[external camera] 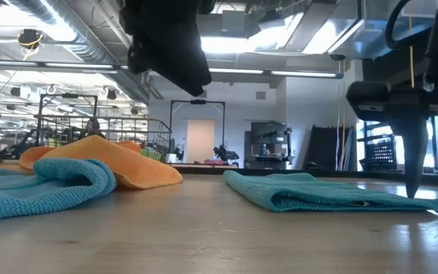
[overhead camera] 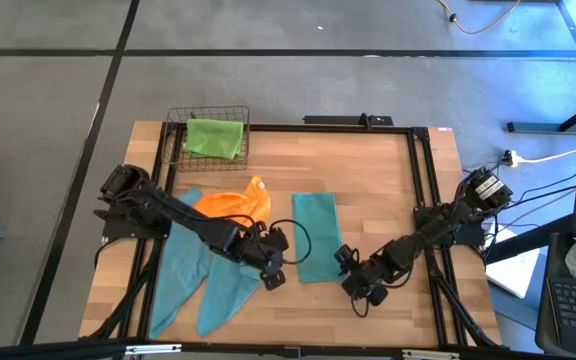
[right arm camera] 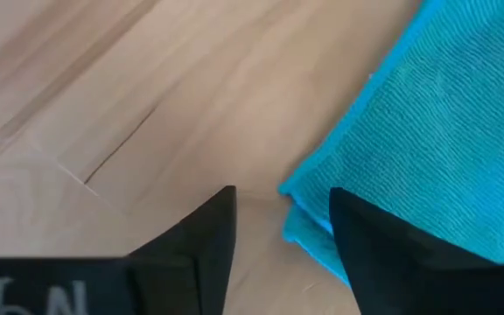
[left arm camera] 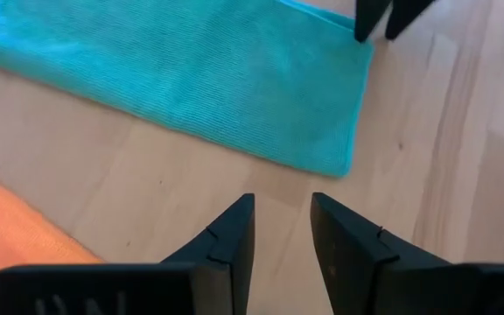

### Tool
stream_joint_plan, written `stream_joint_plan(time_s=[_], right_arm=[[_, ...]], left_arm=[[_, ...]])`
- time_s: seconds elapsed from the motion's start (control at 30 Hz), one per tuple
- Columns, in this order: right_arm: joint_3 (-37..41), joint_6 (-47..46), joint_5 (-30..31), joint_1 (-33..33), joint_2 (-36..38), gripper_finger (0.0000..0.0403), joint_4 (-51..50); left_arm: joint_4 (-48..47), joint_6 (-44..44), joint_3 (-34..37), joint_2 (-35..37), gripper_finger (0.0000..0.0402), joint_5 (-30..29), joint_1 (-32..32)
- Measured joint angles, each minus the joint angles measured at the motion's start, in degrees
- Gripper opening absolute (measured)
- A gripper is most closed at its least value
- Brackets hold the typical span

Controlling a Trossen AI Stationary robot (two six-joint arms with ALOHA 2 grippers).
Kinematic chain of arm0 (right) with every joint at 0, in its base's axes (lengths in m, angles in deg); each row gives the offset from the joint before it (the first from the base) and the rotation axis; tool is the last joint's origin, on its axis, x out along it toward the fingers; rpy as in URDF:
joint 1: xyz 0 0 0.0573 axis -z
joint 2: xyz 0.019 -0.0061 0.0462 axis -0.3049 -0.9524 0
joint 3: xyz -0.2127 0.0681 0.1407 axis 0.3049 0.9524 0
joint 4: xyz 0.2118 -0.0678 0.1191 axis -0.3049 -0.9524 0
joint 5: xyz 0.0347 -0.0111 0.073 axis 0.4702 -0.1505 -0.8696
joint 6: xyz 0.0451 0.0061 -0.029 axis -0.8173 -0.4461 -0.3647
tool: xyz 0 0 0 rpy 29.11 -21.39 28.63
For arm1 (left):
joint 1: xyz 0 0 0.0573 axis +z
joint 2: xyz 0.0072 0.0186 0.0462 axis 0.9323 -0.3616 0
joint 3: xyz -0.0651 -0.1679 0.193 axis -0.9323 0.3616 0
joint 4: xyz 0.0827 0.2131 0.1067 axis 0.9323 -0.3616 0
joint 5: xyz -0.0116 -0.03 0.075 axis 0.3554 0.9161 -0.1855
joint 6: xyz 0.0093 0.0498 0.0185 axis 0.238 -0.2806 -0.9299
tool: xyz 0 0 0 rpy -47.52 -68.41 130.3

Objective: Fold microfiber towels
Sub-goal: Fold the blue microfiber cloth

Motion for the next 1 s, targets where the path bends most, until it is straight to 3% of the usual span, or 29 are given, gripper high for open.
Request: stream_joint_plan(time_s=[0.17, 0.47, 0.73, 1.0], right_arm=[[2.10, 4.37, -1.96, 1.29, 0.17, 0.0156, 4.12], [5.87, 4.02, -15.13, 6.44, 0.26, 0.0120, 7.51], [5.60, -4.70, -19.42, 9.75, 0.07, 0.0011, 6.95], [0.20, -9.08, -20.27, 13.43, 4.36, 0.0004, 1.00]], left_arm=[[0.03, 5.17, 0.00, 0.00, 0.0105, -3.81, -1.06], [0.15, 8.06, 0.00, 0.00, 0.0105, -4.33, -1.00], [0.17, 8.19, 0.00, 0.00, 0.0105, -3.13, -0.97], [-0.26, 8.38, 0.00, 0.58, 0.0105, -0.26, -0.97]])
